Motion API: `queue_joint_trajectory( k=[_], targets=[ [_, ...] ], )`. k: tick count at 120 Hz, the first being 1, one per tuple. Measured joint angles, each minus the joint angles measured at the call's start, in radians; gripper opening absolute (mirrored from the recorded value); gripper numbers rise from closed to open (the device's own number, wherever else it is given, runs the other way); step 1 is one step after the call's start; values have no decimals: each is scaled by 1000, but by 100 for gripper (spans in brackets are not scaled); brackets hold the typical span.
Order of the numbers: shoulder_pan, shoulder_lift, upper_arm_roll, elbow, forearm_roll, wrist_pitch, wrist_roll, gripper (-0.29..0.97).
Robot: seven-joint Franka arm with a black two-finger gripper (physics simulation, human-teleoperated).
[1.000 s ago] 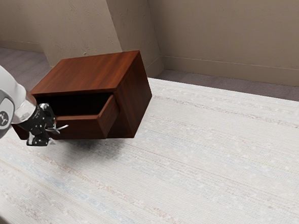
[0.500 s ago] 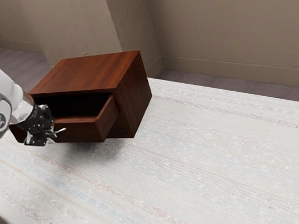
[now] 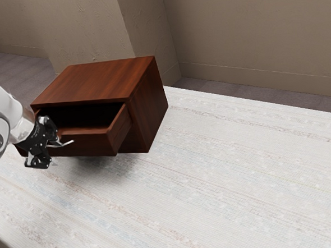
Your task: Pull the drawer handle with one arm to open the drawer
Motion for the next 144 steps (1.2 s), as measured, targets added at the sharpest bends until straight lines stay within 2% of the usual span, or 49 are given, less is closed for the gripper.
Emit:
queue_joint_trajectory(
  k=[144],
  targets=[
    [2, -169, 8, -157, -1, -10, -5, 26]
  ],
)
